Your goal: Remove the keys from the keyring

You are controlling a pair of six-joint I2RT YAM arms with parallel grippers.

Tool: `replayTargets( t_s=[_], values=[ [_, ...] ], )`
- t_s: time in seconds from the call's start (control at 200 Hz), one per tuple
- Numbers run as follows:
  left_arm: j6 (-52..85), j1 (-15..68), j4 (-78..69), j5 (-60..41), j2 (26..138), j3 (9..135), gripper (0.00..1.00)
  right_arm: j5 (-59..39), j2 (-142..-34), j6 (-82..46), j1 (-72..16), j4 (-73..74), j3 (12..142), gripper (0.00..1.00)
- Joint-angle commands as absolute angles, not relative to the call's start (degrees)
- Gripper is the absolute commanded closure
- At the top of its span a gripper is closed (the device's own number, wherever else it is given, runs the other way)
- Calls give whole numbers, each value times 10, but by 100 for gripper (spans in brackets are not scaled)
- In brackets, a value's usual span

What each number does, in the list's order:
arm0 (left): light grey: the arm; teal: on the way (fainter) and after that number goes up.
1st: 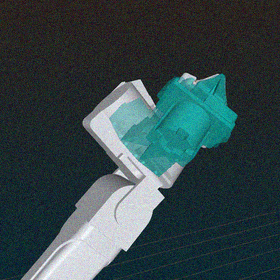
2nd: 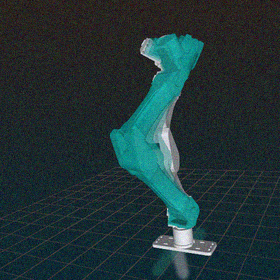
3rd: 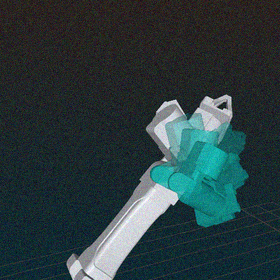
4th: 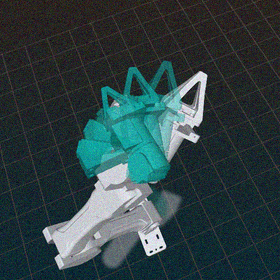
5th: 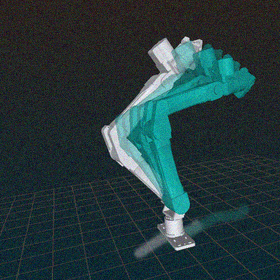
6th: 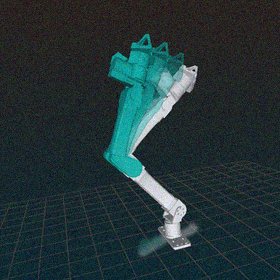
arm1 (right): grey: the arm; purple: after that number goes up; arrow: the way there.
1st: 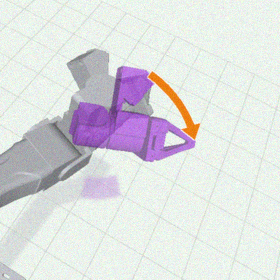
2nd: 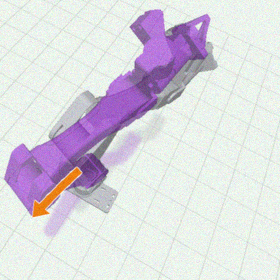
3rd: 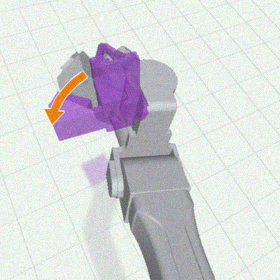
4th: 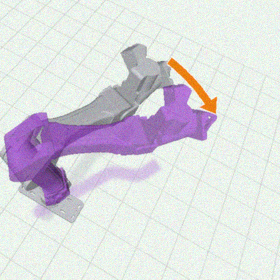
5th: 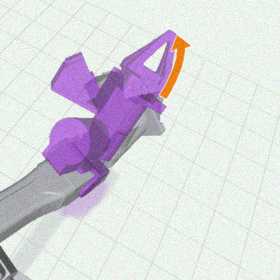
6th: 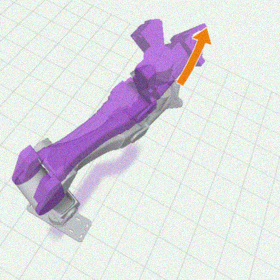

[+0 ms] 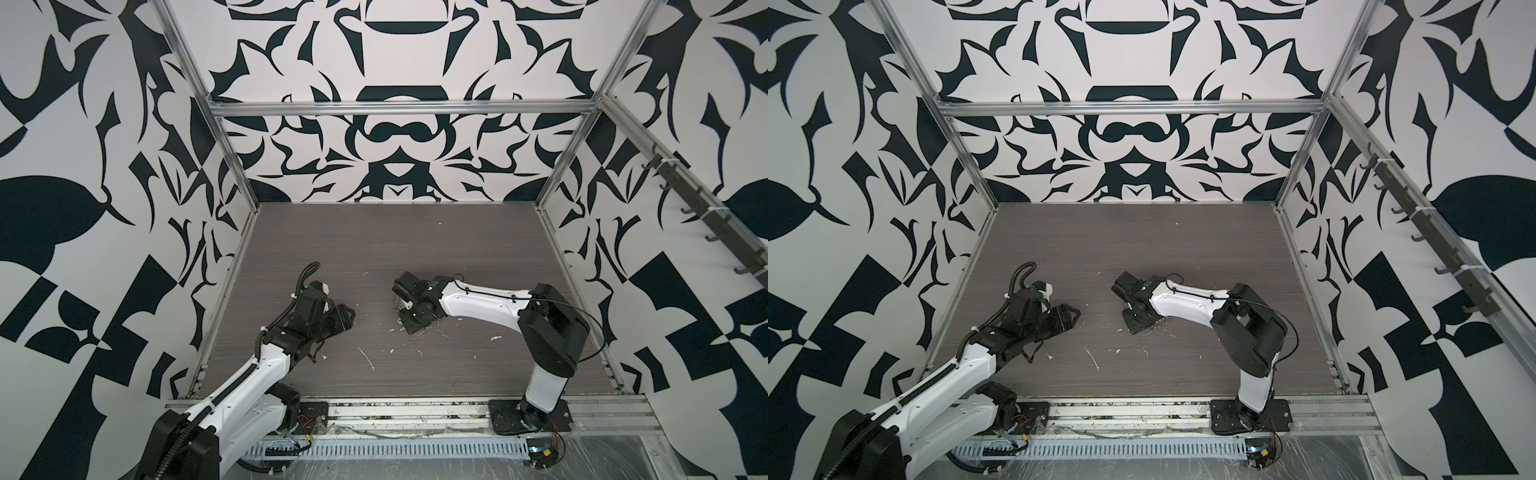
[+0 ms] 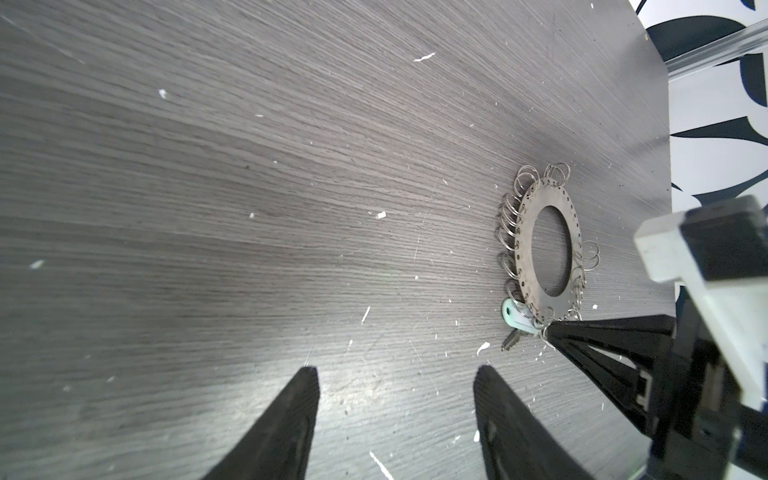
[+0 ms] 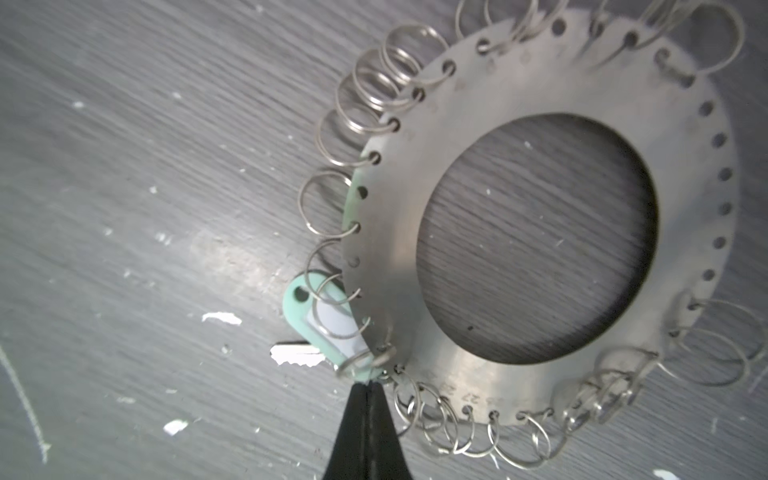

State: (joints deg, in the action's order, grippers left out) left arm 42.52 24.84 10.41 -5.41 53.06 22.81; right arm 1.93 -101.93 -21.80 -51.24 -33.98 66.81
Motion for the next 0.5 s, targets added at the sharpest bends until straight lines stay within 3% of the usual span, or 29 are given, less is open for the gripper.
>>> replayTargets(
  t_s=[0.0, 0.185, 0.335, 0.495],
  values=[
    [422, 250, 120, -51, 522, 247, 36, 16, -981, -184, -516, -366, 651, 100],
    [422, 250, 120, -52, 526, 249, 37, 18, -962, -182, -516, -380, 630, 100],
    [423, 250, 121, -54, 524, 252, 37, 12, -941, -196, -516, -373, 628, 82],
    [423, 250, 125, -53, 524, 256, 37, 18, -903, -245, -513, -348, 608, 77]
  ],
)
